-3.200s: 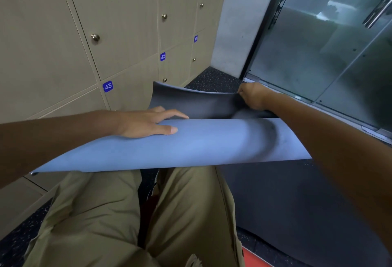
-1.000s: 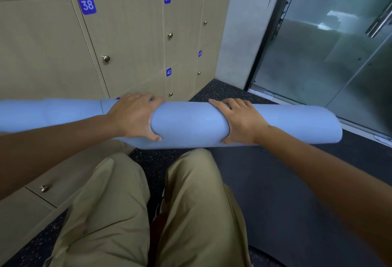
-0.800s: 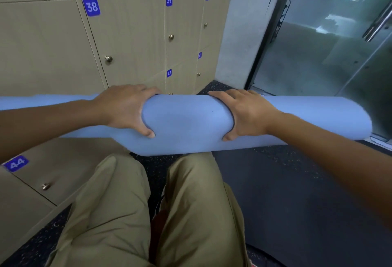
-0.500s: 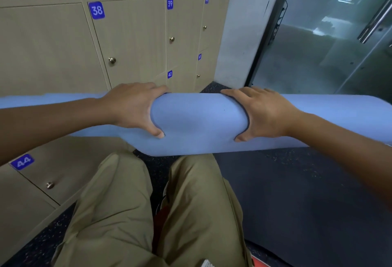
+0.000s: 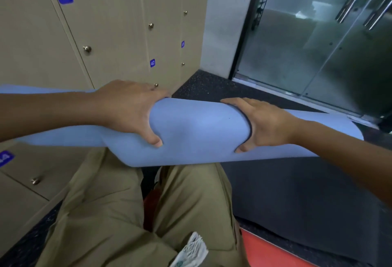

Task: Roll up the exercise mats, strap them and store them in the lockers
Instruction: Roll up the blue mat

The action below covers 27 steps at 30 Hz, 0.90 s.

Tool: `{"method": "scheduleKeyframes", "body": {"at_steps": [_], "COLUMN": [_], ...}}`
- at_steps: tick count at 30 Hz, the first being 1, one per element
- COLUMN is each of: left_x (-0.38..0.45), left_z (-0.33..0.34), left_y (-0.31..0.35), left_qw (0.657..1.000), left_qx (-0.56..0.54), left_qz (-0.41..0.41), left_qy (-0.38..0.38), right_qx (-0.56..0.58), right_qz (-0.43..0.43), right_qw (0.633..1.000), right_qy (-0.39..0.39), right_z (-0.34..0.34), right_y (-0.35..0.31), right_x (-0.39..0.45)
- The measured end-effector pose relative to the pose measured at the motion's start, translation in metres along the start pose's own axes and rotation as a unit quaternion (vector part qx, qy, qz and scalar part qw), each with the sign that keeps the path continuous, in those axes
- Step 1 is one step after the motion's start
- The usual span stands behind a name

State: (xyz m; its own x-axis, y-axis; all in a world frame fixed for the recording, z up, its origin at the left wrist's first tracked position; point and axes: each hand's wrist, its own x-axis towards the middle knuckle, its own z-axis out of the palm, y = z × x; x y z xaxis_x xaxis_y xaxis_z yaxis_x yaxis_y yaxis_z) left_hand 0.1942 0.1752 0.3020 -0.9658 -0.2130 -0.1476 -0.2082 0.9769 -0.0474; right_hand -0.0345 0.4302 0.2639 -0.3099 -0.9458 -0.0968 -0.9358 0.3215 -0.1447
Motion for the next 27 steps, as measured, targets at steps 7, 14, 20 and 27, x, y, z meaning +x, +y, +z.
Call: {"method": "scheduleKeyframes", "body": {"at_steps": [7,14,20,27], "left_x": [-0.024,-0.017,-0.012,-0.012], "left_z": [0.045,0.073,0.075,0.106], "left_y": [0.010,-0.002,-0.005,0.018], "left_qw": [0.990,0.960,0.959,0.996], "left_qx": [-0.105,-0.223,-0.226,-0.032], "left_qz": [-0.004,-0.011,-0.017,0.050], "left_qy": [-0.094,-0.167,-0.170,0.063], "right_qx": [0.030,-0.022,0.074,0.243], "right_qz": [-0.075,-0.093,-0.075,-0.016], "right_qw": [0.995,0.995,0.989,0.939], "right_qy": [-0.067,-0.021,-0.106,-0.243], "right_z": [0.034,0.075,0.057,0.038], "right_y": [-0.044,-0.065,-0.055,-0.037], "right_x": [-0.016,-0.003,0.032,0.068]}}
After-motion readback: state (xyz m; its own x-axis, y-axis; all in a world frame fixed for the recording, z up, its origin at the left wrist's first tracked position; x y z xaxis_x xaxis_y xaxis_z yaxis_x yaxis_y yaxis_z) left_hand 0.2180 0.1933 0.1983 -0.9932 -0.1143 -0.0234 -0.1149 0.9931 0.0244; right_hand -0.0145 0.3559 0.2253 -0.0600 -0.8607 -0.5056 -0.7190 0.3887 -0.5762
